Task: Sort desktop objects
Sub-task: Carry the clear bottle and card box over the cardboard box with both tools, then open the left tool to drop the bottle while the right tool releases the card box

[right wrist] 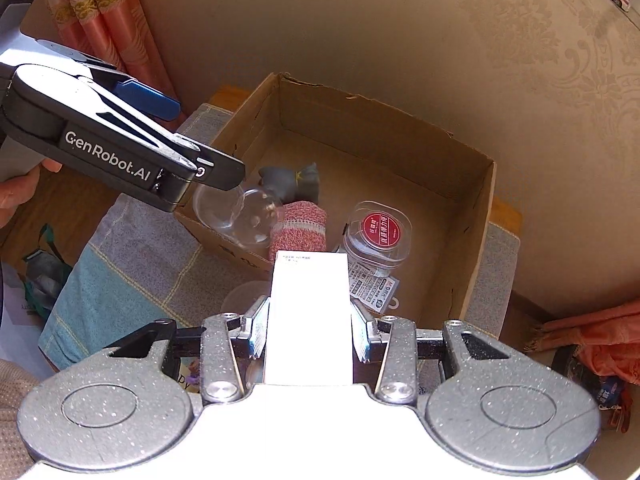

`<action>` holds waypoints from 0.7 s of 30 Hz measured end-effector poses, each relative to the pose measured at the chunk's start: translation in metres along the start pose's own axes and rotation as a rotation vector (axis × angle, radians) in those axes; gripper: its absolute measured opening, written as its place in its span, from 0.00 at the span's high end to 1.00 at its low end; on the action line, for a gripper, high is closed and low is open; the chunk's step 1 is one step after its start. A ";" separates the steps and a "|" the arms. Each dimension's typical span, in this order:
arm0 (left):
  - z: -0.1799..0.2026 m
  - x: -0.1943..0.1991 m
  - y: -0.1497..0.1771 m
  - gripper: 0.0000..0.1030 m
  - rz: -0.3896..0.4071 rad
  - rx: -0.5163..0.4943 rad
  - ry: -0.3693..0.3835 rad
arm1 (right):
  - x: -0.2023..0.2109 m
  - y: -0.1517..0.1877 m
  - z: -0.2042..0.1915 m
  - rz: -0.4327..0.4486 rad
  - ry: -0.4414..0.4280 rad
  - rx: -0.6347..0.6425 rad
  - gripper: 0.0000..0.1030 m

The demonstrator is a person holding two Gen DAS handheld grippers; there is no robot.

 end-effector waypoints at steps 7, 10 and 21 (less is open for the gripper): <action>-0.005 -0.002 0.010 0.11 -0.035 0.012 0.024 | -0.008 -0.018 0.001 0.000 0.004 0.044 0.55; -0.007 -0.002 0.015 0.11 -0.046 0.000 0.021 | -0.012 -0.025 0.001 -0.001 0.006 0.060 0.55; -0.010 0.005 0.027 0.11 -0.064 -0.051 0.011 | -0.029 -0.066 -0.001 -0.003 0.014 0.110 0.55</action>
Point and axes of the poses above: each gripper's, at about its wrist camera, not at the fingertips, and x roughly against the way its jaws point, z to its right, y to its underside, the point moved 10 cm from there along -x, roughly the way its jaws point, and after that the axes turned 12 degrees about -x, right-handed, at the moved point
